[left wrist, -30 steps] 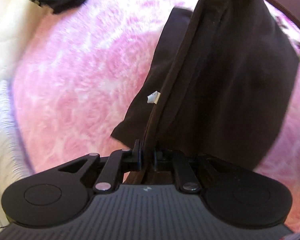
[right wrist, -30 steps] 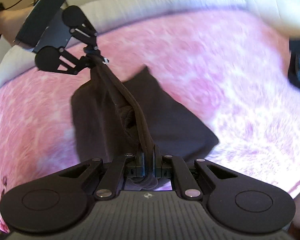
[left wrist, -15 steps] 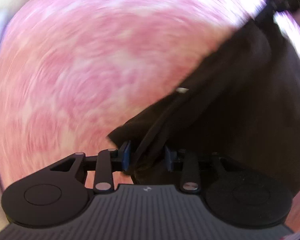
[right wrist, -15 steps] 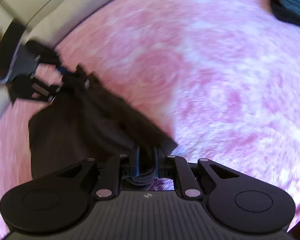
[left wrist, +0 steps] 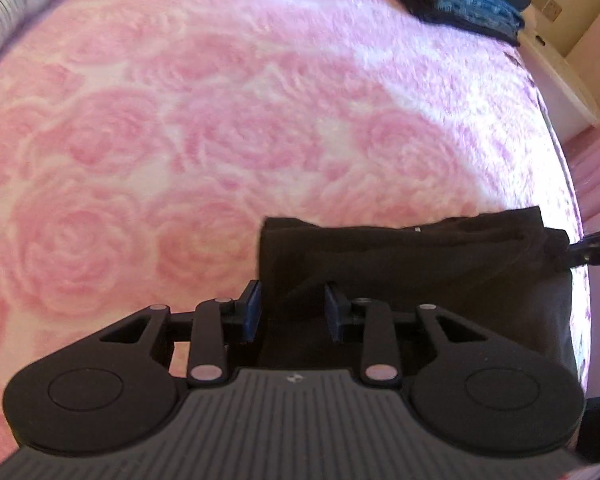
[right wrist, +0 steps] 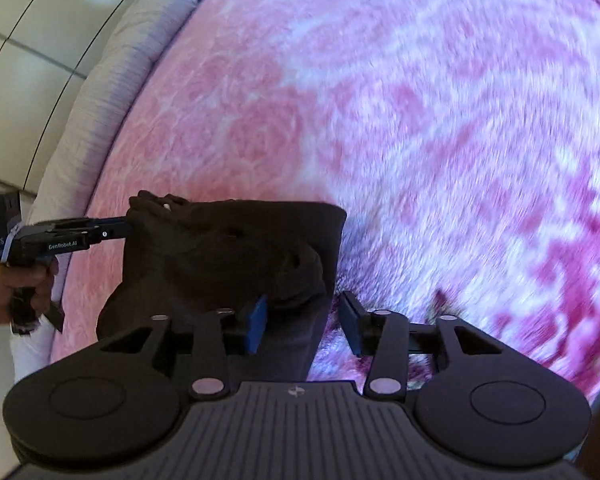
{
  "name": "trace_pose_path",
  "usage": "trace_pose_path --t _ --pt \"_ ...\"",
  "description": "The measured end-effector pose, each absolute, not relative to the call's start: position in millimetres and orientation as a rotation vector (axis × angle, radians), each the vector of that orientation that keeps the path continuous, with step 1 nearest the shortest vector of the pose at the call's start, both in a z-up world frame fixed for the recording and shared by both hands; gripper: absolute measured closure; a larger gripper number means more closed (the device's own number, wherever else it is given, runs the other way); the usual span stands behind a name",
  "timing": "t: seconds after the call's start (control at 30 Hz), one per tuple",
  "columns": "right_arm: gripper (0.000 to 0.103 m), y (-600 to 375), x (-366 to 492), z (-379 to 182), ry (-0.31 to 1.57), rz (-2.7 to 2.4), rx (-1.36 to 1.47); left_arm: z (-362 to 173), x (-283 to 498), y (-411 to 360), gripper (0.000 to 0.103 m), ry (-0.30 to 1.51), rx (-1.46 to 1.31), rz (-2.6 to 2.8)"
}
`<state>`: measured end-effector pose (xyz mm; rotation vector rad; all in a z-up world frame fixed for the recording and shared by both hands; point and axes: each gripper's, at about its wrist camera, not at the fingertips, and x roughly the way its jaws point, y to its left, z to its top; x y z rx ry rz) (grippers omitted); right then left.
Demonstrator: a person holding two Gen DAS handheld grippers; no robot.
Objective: Fold clothes
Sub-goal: 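Grasp the folded sweater with both grippers and fold it in half again, then lower the folded brown sweater onto the bed and press it flat with both grippers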
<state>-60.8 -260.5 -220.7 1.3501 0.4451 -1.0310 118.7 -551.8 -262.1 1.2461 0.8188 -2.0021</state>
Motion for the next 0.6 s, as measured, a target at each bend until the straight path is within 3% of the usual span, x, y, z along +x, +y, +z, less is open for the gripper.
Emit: trace_pose_path --t 0.03,0.23,0.53,0.6 --pt "0.094 -261 -60 -220 0.455 -1.054 1.348 -264 117 -552 0.101 0.818 1.253 -1.991" --pt "0.098 -268 -61 -181 0.469 -1.074 1.223 -246 129 -553 0.103 0.759 1.176 -1.953" --pt "0.099 -281 -60 -205 0.478 -1.108 1.207 -268 132 -564 0.103 0.769 1.159 -1.86" --pt "0.094 -279 -65 -211 0.503 -1.123 1.214 -269 135 -564 0.103 0.767 1.15 -1.836"
